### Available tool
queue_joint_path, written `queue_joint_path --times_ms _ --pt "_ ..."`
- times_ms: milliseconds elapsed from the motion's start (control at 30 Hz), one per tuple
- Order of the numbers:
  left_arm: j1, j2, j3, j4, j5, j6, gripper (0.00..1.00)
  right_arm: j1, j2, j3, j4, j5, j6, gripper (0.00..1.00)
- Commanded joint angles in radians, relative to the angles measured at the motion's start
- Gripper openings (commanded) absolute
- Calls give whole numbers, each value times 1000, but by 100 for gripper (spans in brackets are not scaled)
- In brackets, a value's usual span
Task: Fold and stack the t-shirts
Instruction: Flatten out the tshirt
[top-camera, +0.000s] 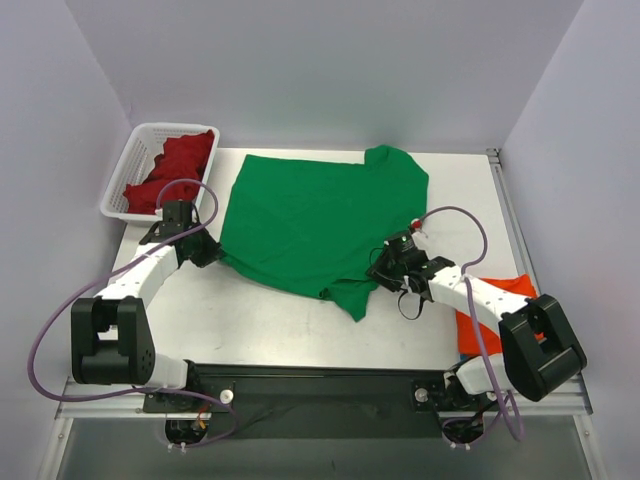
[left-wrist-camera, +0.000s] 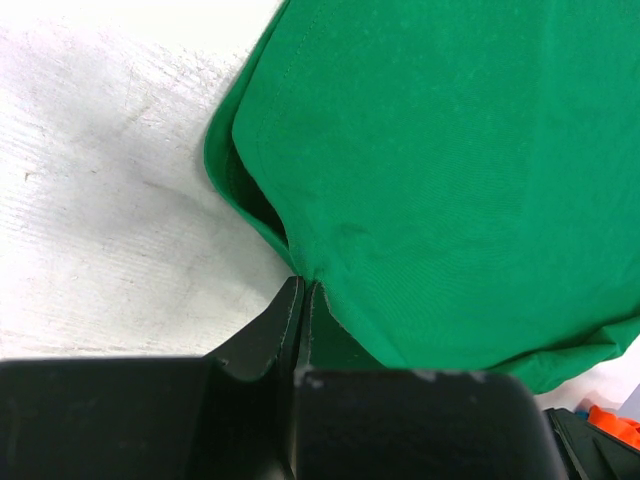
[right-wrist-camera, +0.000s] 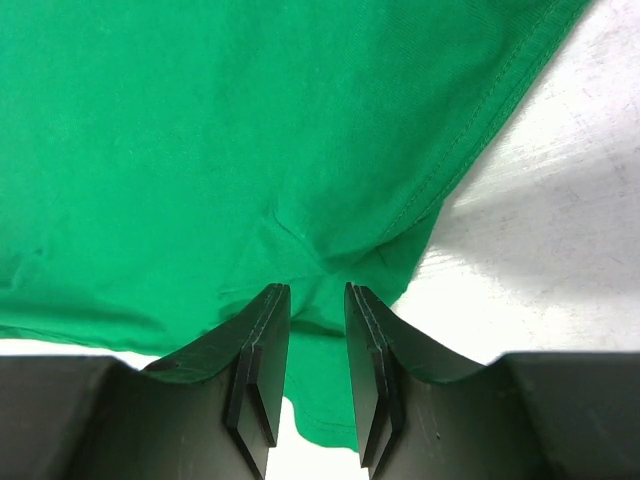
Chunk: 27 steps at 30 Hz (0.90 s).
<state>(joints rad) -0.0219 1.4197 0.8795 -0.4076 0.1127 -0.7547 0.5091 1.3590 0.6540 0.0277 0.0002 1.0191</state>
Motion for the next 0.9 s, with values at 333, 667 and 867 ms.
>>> queue_joint_path --times_ms 333,667,867 --pt "8 1 39 13 -4 9 0 -9 100 13 43 32 29 28" --pt "8 1 38 12 -4 9 0 -23 129 36 44 44 26 7" --pt "7 -5 44 6 -5 9 0 -41 85 36 15 46 12 0"
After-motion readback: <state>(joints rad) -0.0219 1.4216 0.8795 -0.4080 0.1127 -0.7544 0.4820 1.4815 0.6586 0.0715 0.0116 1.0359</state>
